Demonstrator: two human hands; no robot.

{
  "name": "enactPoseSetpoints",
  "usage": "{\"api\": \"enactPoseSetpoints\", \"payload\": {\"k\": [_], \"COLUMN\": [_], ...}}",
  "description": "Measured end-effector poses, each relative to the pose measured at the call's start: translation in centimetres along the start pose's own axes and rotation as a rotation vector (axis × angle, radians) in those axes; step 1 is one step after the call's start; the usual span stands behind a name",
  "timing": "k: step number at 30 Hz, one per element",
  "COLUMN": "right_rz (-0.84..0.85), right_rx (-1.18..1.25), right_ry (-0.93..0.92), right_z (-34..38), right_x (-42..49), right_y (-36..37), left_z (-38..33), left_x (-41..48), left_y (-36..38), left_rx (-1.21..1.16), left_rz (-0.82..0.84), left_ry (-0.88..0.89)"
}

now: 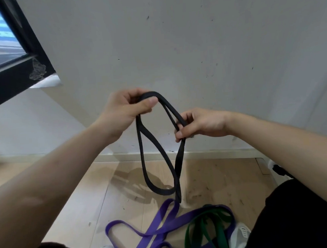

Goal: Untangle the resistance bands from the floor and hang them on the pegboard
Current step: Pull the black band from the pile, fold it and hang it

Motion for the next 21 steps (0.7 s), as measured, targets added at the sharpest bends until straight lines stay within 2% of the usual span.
{"api": "enactPoseSetpoints", "payload": {"k": [3,5,9,14,18,21], "right_rz": [-0.005,-0.047,-0.109,-0.202,-0.177,-0.113], "right_rx": [-0.006,-0.007,-0.039,-0.056,-0.045,-0.092], "right_ry": [0.061,0.060,0.011,-0.068,-0.130,-0.153], "right_z": [-1.2,-0.9,-0.5,0.4,1.9,2.4], "right_x": [0.0,-0.1,-0.4,-0.8,-1.1,-1.1], "right_y": [-0.4,-0.9,-1.0,-1.3,-0.7,0.4], "left_z": [0.5,1.1,2.8,4.3,4.0,3.2], "left_x": [0.3,0.2,-0.1,-1.2,-1.5,-1.4], "left_y": [-2.2,-3.2,-4.3,-3.7,-1.6,0.5], "left_rx": [-0.027,-0.011,0.008,0.153,0.172,0.104], "left_rz": [-0.125,-0.136,-0.030,0.175,0.257,0.247], "left_ry": [-0.008,-0.026,-0.150,-0.266,-0.255,-0.211]}}
Point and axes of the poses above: each hand's wrist, its own x-axis towards the middle knuckle, its own y-axis out of the palm, z = x × y, the point moved 5 cm from there along x, towards the middle knuckle, and after that the axes turned 2 degrees about -z, right-handed, at the moved point
